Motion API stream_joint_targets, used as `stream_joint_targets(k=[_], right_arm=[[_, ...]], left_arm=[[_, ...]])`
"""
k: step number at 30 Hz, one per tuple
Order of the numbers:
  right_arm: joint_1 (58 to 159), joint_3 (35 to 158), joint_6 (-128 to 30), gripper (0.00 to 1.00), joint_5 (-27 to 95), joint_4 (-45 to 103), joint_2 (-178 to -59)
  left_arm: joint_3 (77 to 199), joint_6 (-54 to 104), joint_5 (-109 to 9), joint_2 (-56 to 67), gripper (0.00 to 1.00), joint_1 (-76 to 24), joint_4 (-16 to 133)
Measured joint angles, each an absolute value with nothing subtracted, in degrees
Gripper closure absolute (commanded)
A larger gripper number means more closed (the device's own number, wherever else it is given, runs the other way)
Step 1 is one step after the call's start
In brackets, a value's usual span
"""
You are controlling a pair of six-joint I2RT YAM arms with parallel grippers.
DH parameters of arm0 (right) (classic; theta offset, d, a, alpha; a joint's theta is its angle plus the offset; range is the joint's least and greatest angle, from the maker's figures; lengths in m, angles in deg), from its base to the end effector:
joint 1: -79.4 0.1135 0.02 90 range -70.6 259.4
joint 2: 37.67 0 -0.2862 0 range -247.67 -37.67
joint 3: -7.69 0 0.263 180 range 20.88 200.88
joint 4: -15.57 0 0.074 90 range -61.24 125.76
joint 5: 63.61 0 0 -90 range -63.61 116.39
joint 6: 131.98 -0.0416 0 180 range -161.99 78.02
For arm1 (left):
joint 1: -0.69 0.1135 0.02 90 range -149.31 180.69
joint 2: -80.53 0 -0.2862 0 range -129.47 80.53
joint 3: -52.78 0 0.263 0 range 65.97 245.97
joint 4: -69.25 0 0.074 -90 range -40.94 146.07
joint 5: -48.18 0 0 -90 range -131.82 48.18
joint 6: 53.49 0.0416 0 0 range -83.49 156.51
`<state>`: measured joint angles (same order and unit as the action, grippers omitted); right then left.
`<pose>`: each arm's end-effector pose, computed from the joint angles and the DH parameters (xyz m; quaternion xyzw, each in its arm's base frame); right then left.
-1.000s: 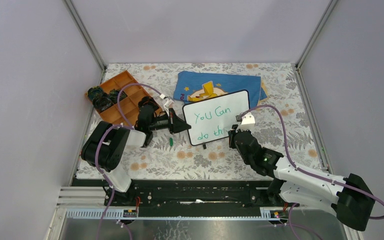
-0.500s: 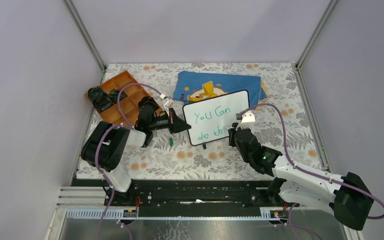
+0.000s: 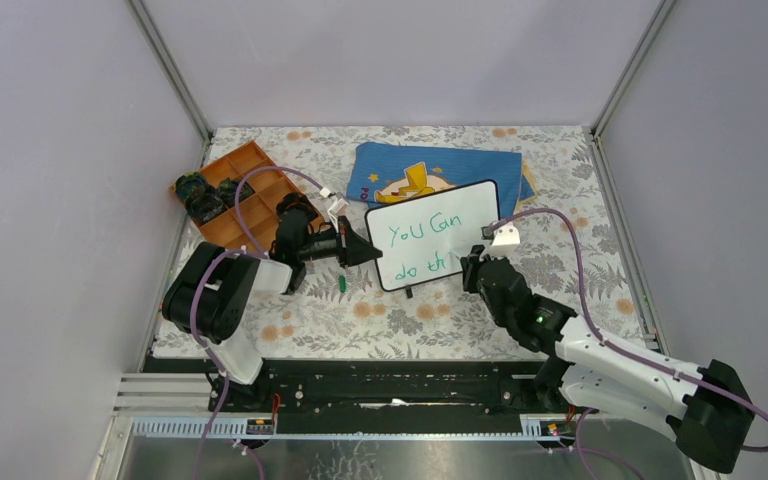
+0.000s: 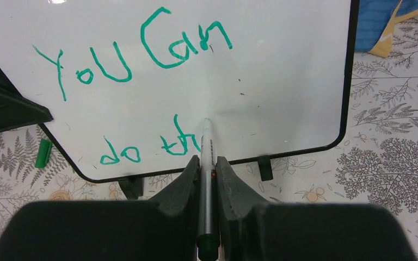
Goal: Write a sentence on the whiteboard
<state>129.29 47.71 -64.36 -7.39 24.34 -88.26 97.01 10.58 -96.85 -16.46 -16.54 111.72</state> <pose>0.1461 0.1375 0.2504 -0.0224 0.7982 0.1349 0.5867 0.2862 -0.1245 0.1707 0.2436 0.7013 -0.5388 0.3981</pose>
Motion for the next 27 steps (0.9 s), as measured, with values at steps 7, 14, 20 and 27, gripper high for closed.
stream_joint_targets(k=[7, 14, 20, 27], right_arm=[[129.3, 46.8, -64.9, 1.00, -7.0, 26.1, -85.8], [129.2, 45.7, -65.2, 1.00, -5.7, 26.8, -86.6], [129.2, 45.7, -65.5, 1.00, -5.4, 26.3, -87.4], [129.2, 45.7, -65.6, 1.00, -5.4, 25.0, -88.2]], left_arm=[[97.0, 10.6, -96.8, -16.5, 1.00, -16.5, 111.7], [97.1, 10.6, -96.8, -16.5, 1.00, -16.5, 111.5], [97.3, 10.6, -96.8, -16.5, 1.00, -16.5, 111.0], [97.4, 10.9, -96.8, -16.4, 1.00, -16.5, 110.7]])
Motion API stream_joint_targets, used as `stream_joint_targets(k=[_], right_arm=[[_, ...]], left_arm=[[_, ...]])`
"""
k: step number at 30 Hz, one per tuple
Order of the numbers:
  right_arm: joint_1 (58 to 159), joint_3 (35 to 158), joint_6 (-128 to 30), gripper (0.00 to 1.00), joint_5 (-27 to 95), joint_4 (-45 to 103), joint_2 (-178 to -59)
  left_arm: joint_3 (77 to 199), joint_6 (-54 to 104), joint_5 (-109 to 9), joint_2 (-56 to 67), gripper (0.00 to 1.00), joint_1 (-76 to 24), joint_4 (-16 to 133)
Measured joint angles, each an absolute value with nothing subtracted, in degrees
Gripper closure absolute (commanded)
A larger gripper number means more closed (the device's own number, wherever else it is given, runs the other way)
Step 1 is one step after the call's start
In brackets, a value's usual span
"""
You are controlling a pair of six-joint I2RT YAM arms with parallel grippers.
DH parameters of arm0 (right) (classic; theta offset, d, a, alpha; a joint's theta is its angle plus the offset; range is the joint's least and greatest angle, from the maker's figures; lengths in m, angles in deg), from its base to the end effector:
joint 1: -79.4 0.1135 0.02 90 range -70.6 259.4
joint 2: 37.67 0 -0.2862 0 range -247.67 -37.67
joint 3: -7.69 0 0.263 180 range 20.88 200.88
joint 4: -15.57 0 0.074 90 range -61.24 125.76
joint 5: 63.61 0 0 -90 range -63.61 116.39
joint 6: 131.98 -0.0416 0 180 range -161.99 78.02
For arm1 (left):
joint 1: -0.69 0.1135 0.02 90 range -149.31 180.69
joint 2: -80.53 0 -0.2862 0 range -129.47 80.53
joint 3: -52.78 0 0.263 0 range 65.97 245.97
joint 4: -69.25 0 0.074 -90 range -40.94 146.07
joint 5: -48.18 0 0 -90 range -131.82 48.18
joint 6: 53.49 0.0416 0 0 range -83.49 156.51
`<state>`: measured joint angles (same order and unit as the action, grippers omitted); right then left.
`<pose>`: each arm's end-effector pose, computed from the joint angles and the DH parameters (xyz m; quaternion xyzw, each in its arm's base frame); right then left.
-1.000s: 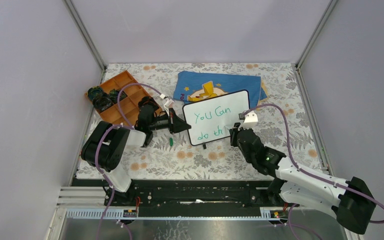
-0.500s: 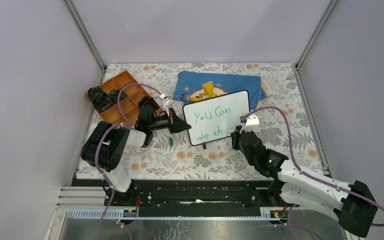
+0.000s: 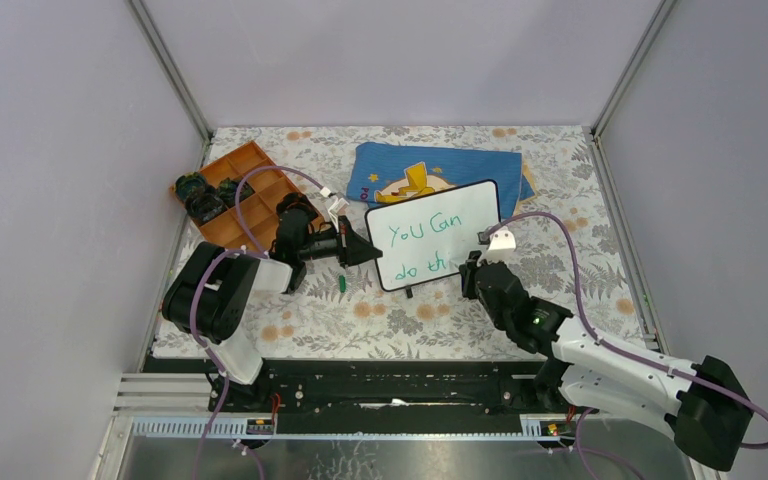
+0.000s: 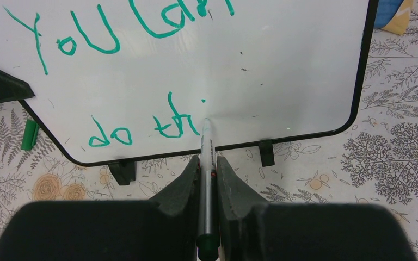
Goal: Write a sentence on the whiteboard
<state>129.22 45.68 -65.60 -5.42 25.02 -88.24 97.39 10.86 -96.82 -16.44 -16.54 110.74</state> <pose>0.1434 0.1358 0.2363 -0.0315 0.8114 0.1393 0.5668 0.2874 -0.1248 0.1709 0.2431 0.7035 -0.5378 0.3958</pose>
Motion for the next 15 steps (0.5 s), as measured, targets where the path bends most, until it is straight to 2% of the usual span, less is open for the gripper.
stream_joint_targets(k=[15], right_arm=[[129.2, 45.8, -65.4, 1.00, -5.5, 23.4, -89.6]], left_arm=[[97.4, 11.0, -96.8, -16.3, 1.00, -16.5, 110.5]])
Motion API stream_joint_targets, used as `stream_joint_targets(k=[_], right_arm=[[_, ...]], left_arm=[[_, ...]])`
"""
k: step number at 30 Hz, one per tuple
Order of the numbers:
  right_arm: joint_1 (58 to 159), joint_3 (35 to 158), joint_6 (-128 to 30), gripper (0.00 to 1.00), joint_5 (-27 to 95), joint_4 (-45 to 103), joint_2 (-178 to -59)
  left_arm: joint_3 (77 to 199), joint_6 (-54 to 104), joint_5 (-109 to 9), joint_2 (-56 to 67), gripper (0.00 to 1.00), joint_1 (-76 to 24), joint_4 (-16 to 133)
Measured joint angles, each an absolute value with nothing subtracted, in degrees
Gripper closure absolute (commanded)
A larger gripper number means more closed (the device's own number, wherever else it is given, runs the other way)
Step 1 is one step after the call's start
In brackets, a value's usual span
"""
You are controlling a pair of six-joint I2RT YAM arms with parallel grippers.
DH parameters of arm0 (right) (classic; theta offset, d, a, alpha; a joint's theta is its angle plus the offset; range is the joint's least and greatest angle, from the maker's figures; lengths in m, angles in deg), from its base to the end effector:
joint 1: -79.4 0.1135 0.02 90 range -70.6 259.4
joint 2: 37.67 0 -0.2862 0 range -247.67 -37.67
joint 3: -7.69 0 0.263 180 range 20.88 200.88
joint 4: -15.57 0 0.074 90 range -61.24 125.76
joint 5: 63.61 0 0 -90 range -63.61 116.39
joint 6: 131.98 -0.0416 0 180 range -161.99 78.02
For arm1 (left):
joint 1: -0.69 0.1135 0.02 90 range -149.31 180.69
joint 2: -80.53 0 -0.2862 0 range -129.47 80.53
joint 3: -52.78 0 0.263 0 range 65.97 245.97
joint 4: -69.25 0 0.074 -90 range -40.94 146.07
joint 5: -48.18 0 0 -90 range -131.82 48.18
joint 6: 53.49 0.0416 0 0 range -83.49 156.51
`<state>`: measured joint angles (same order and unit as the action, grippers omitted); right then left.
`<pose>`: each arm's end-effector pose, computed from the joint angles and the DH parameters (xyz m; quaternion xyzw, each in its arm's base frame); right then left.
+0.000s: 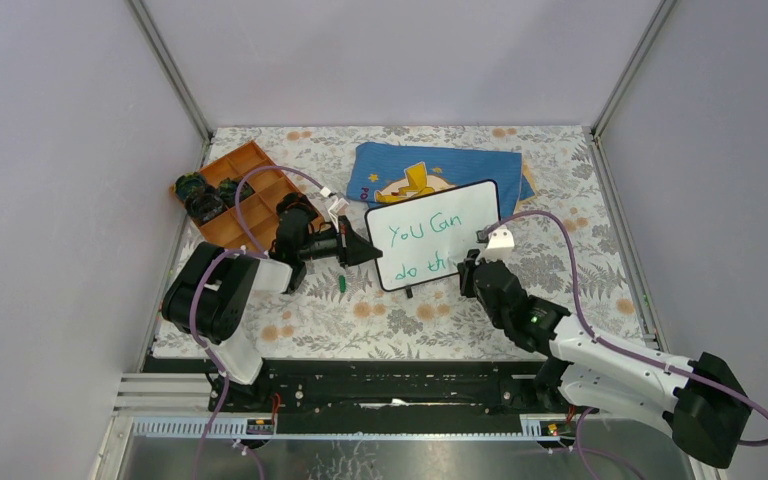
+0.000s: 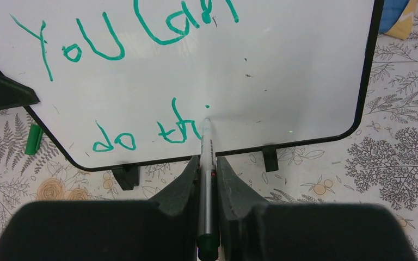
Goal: Write a sentence on the whiteboard
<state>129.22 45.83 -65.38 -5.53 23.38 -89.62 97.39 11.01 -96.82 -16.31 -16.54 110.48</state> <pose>0.1462 0.1391 0.2358 -0.0313 0.8096 0.1396 0.5693 0.2872 -0.1247 0.1711 0.2436 0.7038 -0.5374 0.3956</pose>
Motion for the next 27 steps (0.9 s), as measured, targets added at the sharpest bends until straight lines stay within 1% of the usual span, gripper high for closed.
stream_joint_targets(k=[27], right_arm=[[129.2, 45.3, -65.9, 1.00, -5.4, 23.7, -90.9]], left_arm=[[97.4, 11.1, -96.8, -16.3, 1.00, -16.6, 110.5]])
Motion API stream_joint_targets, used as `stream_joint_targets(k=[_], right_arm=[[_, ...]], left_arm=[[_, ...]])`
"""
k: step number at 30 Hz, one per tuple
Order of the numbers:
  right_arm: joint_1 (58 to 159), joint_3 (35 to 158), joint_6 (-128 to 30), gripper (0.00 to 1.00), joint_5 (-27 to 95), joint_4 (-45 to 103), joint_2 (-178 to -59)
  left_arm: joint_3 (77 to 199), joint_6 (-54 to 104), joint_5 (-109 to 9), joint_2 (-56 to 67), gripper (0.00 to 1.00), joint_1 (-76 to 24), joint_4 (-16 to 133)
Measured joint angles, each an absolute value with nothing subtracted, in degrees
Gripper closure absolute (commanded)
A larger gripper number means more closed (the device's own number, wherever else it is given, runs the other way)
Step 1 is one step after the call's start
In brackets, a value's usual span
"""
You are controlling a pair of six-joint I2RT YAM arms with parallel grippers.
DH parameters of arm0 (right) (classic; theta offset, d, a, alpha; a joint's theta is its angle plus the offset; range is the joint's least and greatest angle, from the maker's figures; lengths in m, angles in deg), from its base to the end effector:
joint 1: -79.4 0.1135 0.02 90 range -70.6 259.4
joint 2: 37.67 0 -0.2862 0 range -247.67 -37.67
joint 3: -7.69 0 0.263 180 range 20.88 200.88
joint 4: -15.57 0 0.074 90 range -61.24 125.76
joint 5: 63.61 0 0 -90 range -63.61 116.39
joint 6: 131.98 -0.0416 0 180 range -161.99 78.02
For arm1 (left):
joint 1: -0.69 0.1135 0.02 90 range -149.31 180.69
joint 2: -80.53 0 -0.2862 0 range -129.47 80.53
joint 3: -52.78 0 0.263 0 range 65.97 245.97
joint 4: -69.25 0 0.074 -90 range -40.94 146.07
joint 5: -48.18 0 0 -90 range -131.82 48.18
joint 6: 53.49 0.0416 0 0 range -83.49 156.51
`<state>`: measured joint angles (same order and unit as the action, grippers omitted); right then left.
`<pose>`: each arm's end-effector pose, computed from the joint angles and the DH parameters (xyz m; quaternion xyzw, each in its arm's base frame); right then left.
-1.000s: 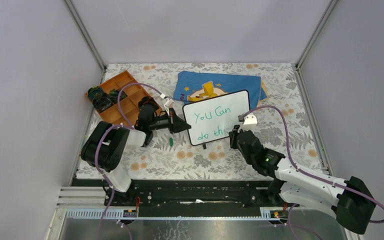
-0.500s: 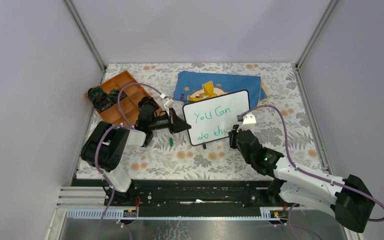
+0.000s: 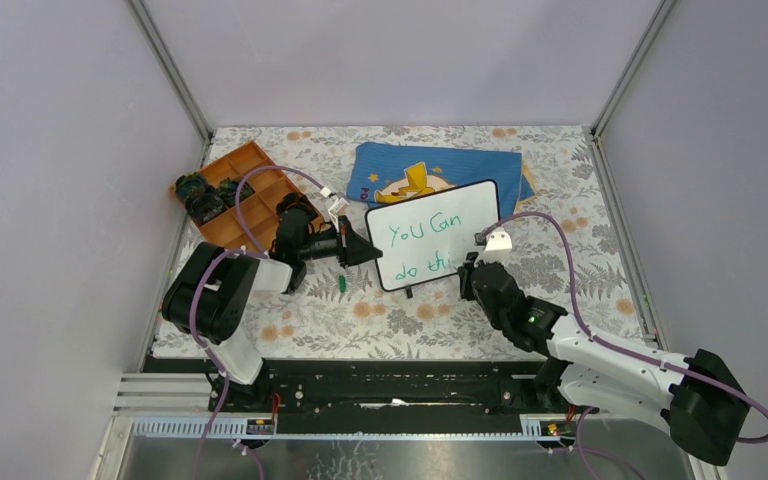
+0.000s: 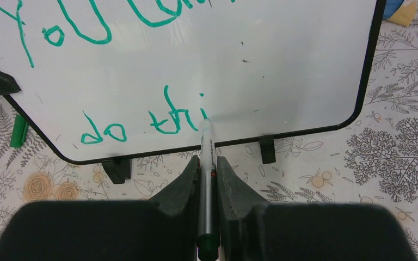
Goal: Write a sentence on the whiteboard
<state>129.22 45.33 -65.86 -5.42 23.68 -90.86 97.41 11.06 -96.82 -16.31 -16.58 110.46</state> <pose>0.1471 0.1402 0.2283 -0.0346 0.8181 0.1320 0.5586 0.2872 -0.1250 0.1712 0.2441 0.7036 -0.5373 0.3957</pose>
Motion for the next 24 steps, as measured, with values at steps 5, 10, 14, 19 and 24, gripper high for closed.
stream_joint_targets(k=[5, 10, 14, 19, 24], right_arm=[[129.2, 44.9, -66.4, 1.00, -5.4, 23.8, -90.7], [129.2, 44.7, -66.5, 1.00, -5.3, 24.6, -89.7], [129.2, 44.7, -66.5, 1.00, -5.4, 26.3, -86.8], [129.2, 46.1, -65.9, 1.00, -6.0, 27.7, -84.0], [128.7, 47.1, -65.4, 1.00, -7.1, 28.1, -83.9]], left_arm=[[97.4, 11.2, -96.8, -16.2, 1.00, -16.6, 110.4], [97.4, 11.3, -96.8, -16.2, 1.00, -16.6, 110.4], [97.4, 11.4, -96.8, -16.2, 1.00, -16.6, 110.4], [97.4, 11.4, -96.8, -16.2, 1.00, -16.6, 110.4], [97.4, 11.4, -96.8, -16.2, 1.00, -16.6, 110.3]])
